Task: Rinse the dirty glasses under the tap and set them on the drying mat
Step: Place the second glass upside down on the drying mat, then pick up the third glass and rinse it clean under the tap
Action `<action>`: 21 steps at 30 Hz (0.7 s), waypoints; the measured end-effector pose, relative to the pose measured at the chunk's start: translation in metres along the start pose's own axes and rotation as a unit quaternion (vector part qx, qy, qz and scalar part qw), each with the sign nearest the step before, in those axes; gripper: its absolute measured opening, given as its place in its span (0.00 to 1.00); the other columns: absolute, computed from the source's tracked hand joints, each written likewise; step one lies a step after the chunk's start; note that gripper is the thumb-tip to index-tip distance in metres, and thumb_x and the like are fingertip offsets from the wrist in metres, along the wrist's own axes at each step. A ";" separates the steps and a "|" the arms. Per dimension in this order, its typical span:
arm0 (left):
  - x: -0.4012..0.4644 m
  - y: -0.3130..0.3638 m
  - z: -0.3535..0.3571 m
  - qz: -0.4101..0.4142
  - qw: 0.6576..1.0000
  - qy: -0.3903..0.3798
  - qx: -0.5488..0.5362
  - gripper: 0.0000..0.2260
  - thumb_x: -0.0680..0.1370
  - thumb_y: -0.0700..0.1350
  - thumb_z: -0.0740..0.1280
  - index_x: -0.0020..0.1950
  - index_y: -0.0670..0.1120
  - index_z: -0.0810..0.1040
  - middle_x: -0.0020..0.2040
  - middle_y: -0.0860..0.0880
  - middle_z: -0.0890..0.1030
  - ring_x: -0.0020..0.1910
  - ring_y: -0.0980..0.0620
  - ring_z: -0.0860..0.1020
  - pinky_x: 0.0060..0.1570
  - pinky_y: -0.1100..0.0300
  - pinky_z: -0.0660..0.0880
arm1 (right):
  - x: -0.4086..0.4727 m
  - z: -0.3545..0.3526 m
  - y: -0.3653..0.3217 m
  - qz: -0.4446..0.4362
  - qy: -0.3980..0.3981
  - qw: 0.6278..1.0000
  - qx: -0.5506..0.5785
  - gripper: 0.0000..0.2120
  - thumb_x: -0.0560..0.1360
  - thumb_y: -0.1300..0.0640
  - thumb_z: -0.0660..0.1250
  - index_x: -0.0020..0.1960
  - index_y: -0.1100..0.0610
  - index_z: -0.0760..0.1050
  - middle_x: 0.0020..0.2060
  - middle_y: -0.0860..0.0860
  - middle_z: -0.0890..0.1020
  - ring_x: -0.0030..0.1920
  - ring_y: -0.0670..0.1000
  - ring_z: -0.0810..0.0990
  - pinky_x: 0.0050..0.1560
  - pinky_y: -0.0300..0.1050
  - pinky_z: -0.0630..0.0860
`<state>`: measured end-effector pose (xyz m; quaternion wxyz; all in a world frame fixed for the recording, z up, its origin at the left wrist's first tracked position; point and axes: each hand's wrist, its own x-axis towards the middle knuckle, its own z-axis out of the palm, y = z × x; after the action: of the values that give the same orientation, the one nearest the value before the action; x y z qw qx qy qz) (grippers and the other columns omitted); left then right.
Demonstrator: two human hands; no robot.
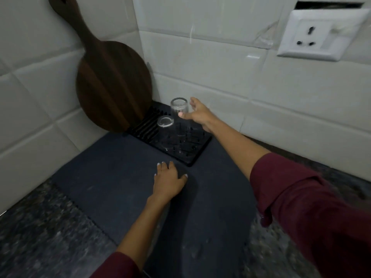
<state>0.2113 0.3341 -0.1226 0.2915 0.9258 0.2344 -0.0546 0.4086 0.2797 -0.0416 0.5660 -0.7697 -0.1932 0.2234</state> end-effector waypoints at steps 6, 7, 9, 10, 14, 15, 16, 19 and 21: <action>-0.052 0.092 0.034 0.225 0.950 -0.042 -0.214 0.24 0.77 0.46 0.67 0.72 0.46 0.67 0.70 0.47 0.71 0.68 0.50 0.70 0.64 0.56 0.70 | -0.129 -0.066 0.000 -0.023 0.059 0.996 0.065 0.35 0.72 0.62 0.70 0.74 0.60 0.57 0.72 0.57 0.66 0.72 0.53 0.65 0.69 0.43 0.63; -0.059 0.105 0.044 0.244 0.938 -0.079 -0.234 0.25 0.76 0.47 0.69 0.72 0.48 0.67 0.70 0.49 0.70 0.68 0.52 0.70 0.63 0.57 0.71 | -0.158 -0.082 0.002 -0.025 0.071 0.994 0.076 0.32 0.73 0.62 0.70 0.73 0.60 0.59 0.71 0.57 0.67 0.71 0.52 0.66 0.69 0.43 0.64; -0.073 0.128 0.065 0.275 0.913 -0.142 -0.265 0.31 0.72 0.51 0.72 0.72 0.51 0.65 0.70 0.53 0.69 0.69 0.56 0.68 0.61 0.66 0.69 | -0.213 -0.115 0.009 -0.028 0.109 0.988 0.101 0.28 0.74 0.64 0.68 0.71 0.61 0.62 0.69 0.57 0.70 0.69 0.52 0.69 0.69 0.44 0.66; -0.079 0.138 0.075 0.283 0.903 -0.166 -0.278 0.35 0.69 0.53 0.73 0.73 0.52 0.64 0.70 0.55 0.68 0.69 0.58 0.67 0.61 0.69 0.67 | -0.239 -0.131 0.013 -0.028 0.132 0.985 0.111 0.26 0.74 0.64 0.67 0.70 0.61 0.64 0.68 0.57 0.72 0.68 0.52 0.71 0.69 0.45 0.68; -0.092 0.172 0.113 0.282 0.895 -0.191 -0.288 0.44 0.63 0.55 0.78 0.73 0.54 0.59 0.72 0.55 0.65 0.71 0.57 0.65 0.68 0.59 0.64 | -0.335 -0.186 0.032 -0.025 0.216 0.964 0.152 0.21 0.75 0.68 0.64 0.67 0.62 0.67 0.63 0.57 0.76 0.64 0.51 0.75 0.64 0.42 0.72; -0.092 0.180 0.122 0.276 0.898 -0.182 -0.290 0.45 0.63 0.52 0.78 0.74 0.51 0.59 0.72 0.54 0.66 0.71 0.55 0.65 0.68 0.58 0.65 | -0.356 -0.196 0.038 -0.020 0.231 0.959 0.162 0.20 0.76 0.68 0.62 0.67 0.62 0.67 0.61 0.56 0.76 0.63 0.51 0.75 0.63 0.41 0.72; -0.093 0.188 0.130 0.272 0.897 -0.176 -0.300 0.45 0.63 0.49 0.79 0.75 0.48 0.60 0.72 0.51 0.67 0.70 0.54 0.67 0.67 0.59 0.67 | -0.376 -0.205 0.043 -0.016 0.243 0.954 0.173 0.19 0.76 0.69 0.62 0.66 0.62 0.68 0.60 0.56 0.77 0.62 0.51 0.76 0.63 0.42 0.72; -0.096 0.209 0.146 0.245 0.898 -0.144 -0.336 0.41 0.65 0.38 0.79 0.74 0.43 0.62 0.67 0.47 0.72 0.64 0.51 0.72 0.52 0.73 0.72 | -0.424 -0.227 0.061 -0.002 0.274 0.941 0.196 0.16 0.76 0.69 0.61 0.61 0.58 0.71 0.56 0.55 0.79 0.61 0.53 0.77 0.62 0.45 0.73; -0.098 0.220 0.152 0.218 0.909 -0.104 -0.339 0.35 0.67 0.37 0.77 0.71 0.42 0.66 0.63 0.47 0.75 0.61 0.51 0.74 0.50 0.69 0.72 | -0.448 -0.237 0.073 0.007 0.289 0.937 0.197 0.15 0.76 0.69 0.61 0.60 0.58 0.72 0.55 0.55 0.80 0.60 0.53 0.78 0.60 0.44 0.75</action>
<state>0.2330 0.0499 -0.1117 0.6156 0.7881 -0.0001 -0.0026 0.1748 -0.1734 0.0063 0.7357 -0.6759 0.0324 0.0289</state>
